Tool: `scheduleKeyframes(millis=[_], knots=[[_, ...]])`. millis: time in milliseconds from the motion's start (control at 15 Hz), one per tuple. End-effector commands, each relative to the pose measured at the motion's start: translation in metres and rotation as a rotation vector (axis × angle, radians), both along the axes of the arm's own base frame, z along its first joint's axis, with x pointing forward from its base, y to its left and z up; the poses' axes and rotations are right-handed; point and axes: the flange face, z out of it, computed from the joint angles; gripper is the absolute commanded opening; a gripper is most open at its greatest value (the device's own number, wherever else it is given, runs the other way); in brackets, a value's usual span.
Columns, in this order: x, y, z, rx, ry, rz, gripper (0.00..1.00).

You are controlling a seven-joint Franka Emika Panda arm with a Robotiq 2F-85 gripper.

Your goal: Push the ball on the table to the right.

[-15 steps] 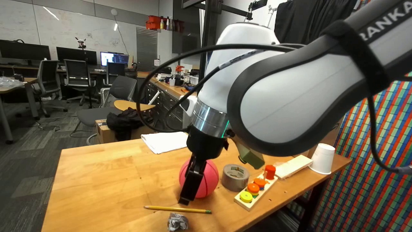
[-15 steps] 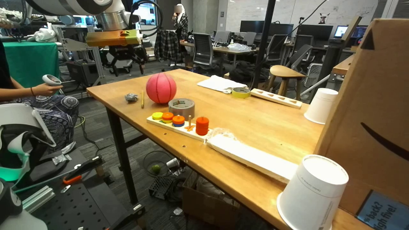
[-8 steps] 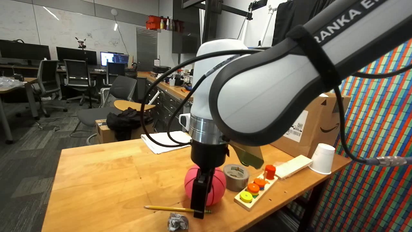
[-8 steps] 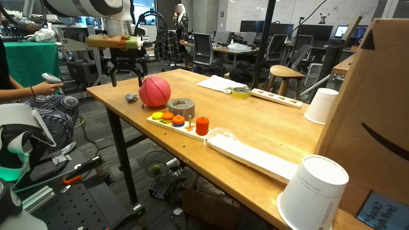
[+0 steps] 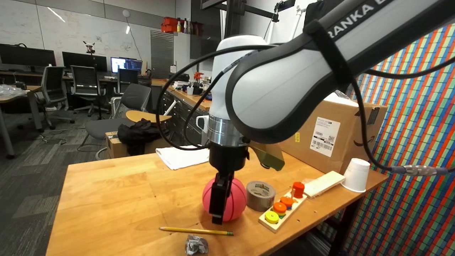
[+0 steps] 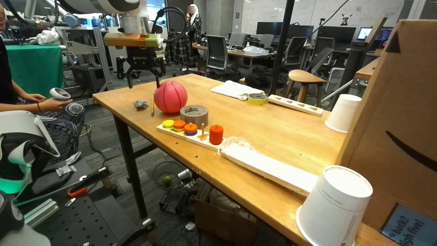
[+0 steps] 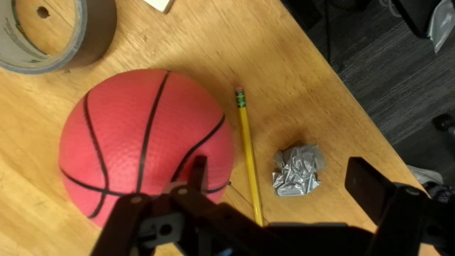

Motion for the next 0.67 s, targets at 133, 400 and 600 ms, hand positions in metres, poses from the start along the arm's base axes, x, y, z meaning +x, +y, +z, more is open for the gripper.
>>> scheduleKeyframes(millis=[133,400,600], knots=[[0.044,-0.013,-0.013,0.05,0.052,0.012,1.0],[0.105,-0.04,0.02,0.053,-0.098,0.01,1.0],[0.155,-0.089,0.053,0.042,-0.287,-0.049,1.0]])
